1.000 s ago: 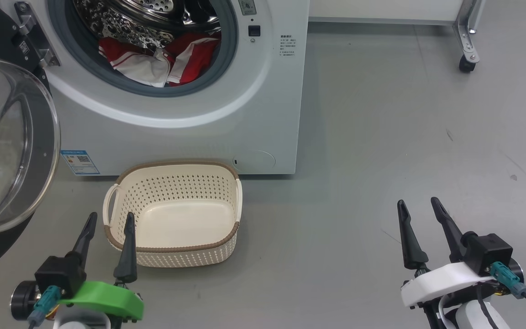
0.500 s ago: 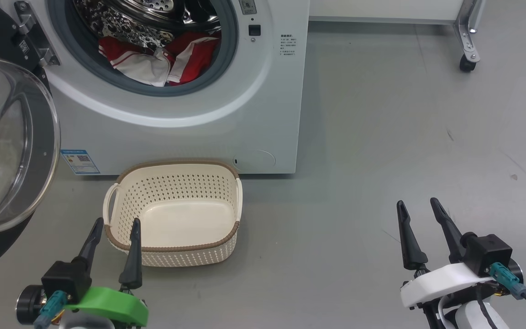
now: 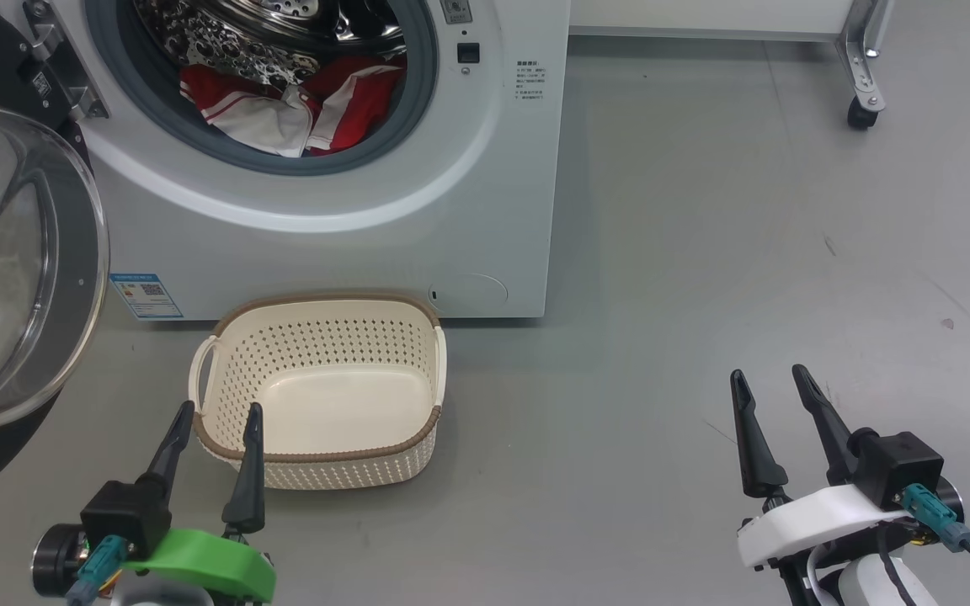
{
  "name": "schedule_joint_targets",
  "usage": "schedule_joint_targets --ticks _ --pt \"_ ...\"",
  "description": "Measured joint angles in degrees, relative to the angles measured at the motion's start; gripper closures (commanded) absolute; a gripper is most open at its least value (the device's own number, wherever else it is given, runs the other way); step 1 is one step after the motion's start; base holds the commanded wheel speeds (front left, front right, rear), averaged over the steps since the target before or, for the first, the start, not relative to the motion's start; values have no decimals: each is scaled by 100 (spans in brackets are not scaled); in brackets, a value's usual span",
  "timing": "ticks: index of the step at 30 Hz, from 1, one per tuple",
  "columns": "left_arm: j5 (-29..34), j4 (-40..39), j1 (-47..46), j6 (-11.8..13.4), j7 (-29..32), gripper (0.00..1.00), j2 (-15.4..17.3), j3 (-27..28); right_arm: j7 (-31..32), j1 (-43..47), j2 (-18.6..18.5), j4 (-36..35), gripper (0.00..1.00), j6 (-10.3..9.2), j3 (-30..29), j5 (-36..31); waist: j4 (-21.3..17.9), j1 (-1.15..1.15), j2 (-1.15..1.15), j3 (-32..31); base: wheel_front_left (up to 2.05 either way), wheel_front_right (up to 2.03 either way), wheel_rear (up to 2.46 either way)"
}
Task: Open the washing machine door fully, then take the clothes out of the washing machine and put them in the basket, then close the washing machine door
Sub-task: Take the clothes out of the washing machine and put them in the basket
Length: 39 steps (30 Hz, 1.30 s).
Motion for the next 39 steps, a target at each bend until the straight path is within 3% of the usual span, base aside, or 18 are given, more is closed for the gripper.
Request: schedule_joint_targets --ticks 21,39 --pt "136 -79 2 -7 1 0 56 -73 0 1 24 9 0 5 4 -1 16 0 0 43 2 -8 6" --pt "145 -125 18 1 10 0 74 -82 0 1 42 42 0 5 3 -1 25 0 0 37 34 -96 62"
